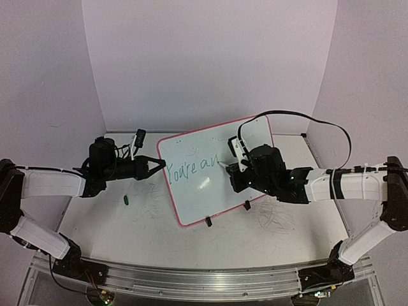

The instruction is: Write a sentence on the whiteboard

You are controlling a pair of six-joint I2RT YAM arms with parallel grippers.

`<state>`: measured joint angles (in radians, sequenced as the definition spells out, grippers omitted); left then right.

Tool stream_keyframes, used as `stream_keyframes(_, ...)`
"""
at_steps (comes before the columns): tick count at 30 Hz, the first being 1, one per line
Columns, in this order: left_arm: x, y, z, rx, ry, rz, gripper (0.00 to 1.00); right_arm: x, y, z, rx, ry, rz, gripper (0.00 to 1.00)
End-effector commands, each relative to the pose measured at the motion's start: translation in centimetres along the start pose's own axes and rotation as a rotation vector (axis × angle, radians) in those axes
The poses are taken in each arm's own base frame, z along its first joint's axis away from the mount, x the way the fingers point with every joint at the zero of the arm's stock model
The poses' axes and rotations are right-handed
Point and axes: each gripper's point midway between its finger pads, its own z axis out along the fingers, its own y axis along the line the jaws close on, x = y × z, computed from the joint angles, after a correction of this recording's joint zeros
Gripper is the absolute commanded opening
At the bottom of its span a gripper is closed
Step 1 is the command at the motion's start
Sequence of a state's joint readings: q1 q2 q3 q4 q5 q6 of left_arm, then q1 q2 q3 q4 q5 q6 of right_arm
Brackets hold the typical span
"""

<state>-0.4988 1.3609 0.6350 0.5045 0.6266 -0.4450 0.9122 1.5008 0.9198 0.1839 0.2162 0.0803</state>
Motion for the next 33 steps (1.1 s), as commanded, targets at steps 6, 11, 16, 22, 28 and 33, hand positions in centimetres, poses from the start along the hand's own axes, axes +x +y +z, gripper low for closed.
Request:
stream_keyframes(6,-1.0,-0.7,-0.4,0.009,-0.022,0.054,0.0,-4.2,-1.1,0.0,0.032,-0.099,0.042,0.0)
stream_keyframes(11,-1.0,-0.7,-0.4,0.006,-0.025,0.055,0.0,-4.3,0.1,-2.4,-0.083,-0.135,0.038,0.0)
stream_keyframes(16,-0.9,-0.6,-0.3,0.005,-0.02,0.053,0.0,-3.4,-0.8,-2.3,-0.068,-0.117,0.011,0.0)
stream_keyframes(22,-1.1,-0.6,-0.4,0.001,-0.027,0.052,0.0,-3.5,-0.4,-1.7,-0.078,-0.113,-0.044,0.0)
stream_keyframes(28,-1.1,-0.6,-0.4,0.001,-0.027,0.054,0.0,-3.8,-1.1,-2.0,-0.047,-0.128,-0.048,0.0)
stream_keyframes(33,-1.0,-0.6,-0.4,0.002,-0.025,0.053,0.0,-4.1,-2.2,-2.2,-0.028,-0.139,-0.021,0.0)
